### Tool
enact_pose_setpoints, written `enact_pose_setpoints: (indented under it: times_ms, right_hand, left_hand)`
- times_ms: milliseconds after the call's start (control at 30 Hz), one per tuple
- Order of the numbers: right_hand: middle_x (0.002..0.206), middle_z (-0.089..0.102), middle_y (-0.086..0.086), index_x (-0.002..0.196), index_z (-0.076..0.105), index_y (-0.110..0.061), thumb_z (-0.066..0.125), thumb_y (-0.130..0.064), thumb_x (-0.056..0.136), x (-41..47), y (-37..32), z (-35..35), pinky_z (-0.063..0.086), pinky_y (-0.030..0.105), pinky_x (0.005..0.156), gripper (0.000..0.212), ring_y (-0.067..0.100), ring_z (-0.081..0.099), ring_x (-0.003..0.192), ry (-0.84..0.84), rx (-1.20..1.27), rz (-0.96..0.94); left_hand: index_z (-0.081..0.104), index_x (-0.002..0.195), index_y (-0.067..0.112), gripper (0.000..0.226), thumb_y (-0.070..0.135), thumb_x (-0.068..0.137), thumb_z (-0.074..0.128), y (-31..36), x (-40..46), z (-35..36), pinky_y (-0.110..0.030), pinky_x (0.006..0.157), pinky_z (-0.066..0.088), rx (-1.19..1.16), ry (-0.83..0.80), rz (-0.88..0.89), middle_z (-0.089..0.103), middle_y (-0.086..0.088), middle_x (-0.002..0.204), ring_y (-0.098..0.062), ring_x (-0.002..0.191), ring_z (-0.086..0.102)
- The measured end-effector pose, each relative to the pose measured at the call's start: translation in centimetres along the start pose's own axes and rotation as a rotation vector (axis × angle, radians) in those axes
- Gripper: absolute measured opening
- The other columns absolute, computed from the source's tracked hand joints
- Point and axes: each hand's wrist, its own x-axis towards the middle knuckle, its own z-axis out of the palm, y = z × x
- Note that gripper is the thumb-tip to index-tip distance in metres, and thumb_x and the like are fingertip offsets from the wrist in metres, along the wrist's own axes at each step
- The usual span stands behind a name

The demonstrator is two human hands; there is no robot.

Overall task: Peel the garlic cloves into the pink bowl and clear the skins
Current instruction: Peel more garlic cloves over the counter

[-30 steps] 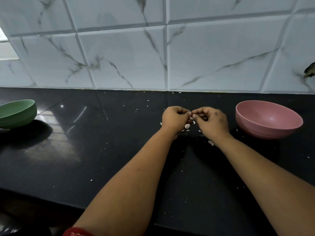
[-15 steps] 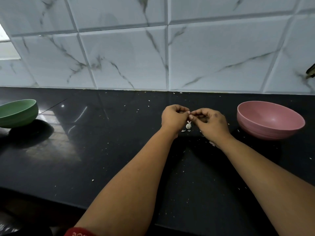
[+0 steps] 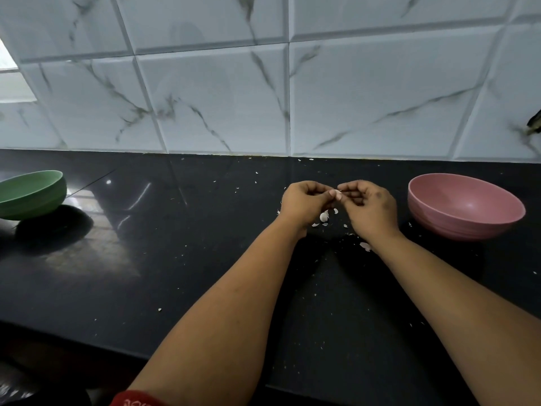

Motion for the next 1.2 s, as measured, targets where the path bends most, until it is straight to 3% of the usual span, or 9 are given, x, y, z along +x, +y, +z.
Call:
enact_pose_setpoints:
  times_ms: [100, 167, 333, 600, 700, 800, 1067, 1200]
  right_hand:
    - [0.079, 0.071, -0.002, 0.085, 0.071, -0.017, 0.073, -0.016, 0.084, 0.1, 0.1, 0.0, 0.048, 0.005, 0.064, 0.003, 0.004, 0.065, 0.071, 0.002, 0.013, 0.024]
    - [0.080, 0.072, 0.000, 0.082, 0.070, -0.019, 0.075, -0.016, 0.082, 0.1, 0.2, 0.0, 0.053, 0.015, 0.070, 0.006, 0.009, 0.068, 0.074, -0.012, 0.070, 0.057]
    - [0.077, 0.073, 0.002, 0.075, 0.070, -0.021, 0.076, -0.012, 0.081, -0.1, -0.2, -0.1, 0.056, 0.025, 0.075, 0.012, 0.015, 0.070, 0.075, -0.041, 0.212, 0.139]
    - [0.080, 0.074, 0.009, 0.078, 0.072, -0.016, 0.075, -0.010, 0.081, -0.3, -0.6, -0.3, 0.056, 0.030, 0.077, 0.008, 0.017, 0.069, 0.074, -0.136, 0.299, 0.231]
    - [0.077, 0.073, 0.009, 0.079, 0.073, -0.013, 0.073, -0.006, 0.082, -0.3, -0.9, -0.5, 0.054, 0.023, 0.071, 0.007, 0.012, 0.067, 0.068, -0.187, 0.362, 0.255]
    - [0.072, 0.071, 0.007, 0.082, 0.072, -0.010, 0.070, -0.004, 0.084, -0.4, -1.2, -0.6, 0.051, 0.015, 0.063, 0.007, 0.006, 0.065, 0.062, -0.233, 0.373, 0.255]
    - [0.073, 0.067, 0.006, 0.085, 0.068, -0.010, 0.062, -0.007, 0.091, -0.6, -1.0, 0.4, 0.048, 0.011, 0.058, 0.008, 0.001, 0.061, 0.059, -0.219, 0.304, 0.249]
    - [0.084, 0.070, 0.009, 0.088, 0.067, -0.016, 0.059, -0.016, 0.094, -0.6, -0.7, 0.7, 0.054, 0.027, 0.072, 0.010, 0.014, 0.063, 0.075, -0.212, 0.162, 0.214]
  left_hand:
    - [0.069, 0.080, 0.005, 0.007, 0.001, 0.087, 0.068, 0.3, 0.0, 0.0, -0.022, 0.072, 0.058, -0.024, -0.014, 0.007, 0.069, -0.006, 0.072, -0.007, 0.060, 0.067]
    - [0.068, 0.080, 0.004, 0.008, 0.000, 0.086, 0.068, 0.4, 0.0, -0.1, -0.021, 0.070, 0.058, -0.029, -0.021, 0.002, 0.068, -0.006, 0.071, -0.006, 0.058, 0.066]
    - [0.067, 0.079, 0.003, 0.009, -0.002, 0.087, 0.066, 0.8, 0.2, -0.8, -0.027, 0.078, 0.058, -0.023, -0.072, -0.026, 0.068, -0.010, 0.076, -0.011, 0.062, 0.066]
    - [0.066, 0.079, 0.000, 0.010, -0.005, 0.087, 0.065, 1.2, 0.2, -2.1, -0.021, 0.071, 0.059, -0.029, -0.169, -0.069, 0.068, -0.009, 0.070, -0.012, 0.064, 0.067]
    - [0.066, 0.078, 0.000, 0.010, -0.006, 0.086, 0.065, 1.5, 0.2, -2.7, -0.023, 0.073, 0.059, -0.050, -0.211, -0.086, 0.069, -0.012, 0.074, -0.018, 0.071, 0.068]
    - [0.066, 0.080, -0.002, 0.008, -0.007, 0.086, 0.064, 1.8, 0.0, -3.2, -0.019, 0.066, 0.057, -0.044, -0.238, -0.105, 0.069, -0.010, 0.071, -0.014, 0.067, 0.069]
    - [0.066, 0.086, -0.004, 0.005, -0.008, 0.085, 0.063, 2.3, -0.3, -3.9, -0.016, 0.064, 0.054, -0.090, -0.311, -0.136, 0.071, -0.009, 0.073, -0.012, 0.067, 0.071]
    - [0.066, 0.091, -0.003, 0.009, -0.009, 0.086, 0.062, 2.3, -0.4, -4.1, -0.017, 0.067, 0.055, -0.099, -0.336, -0.123, 0.071, -0.010, 0.078, -0.012, 0.070, 0.071]
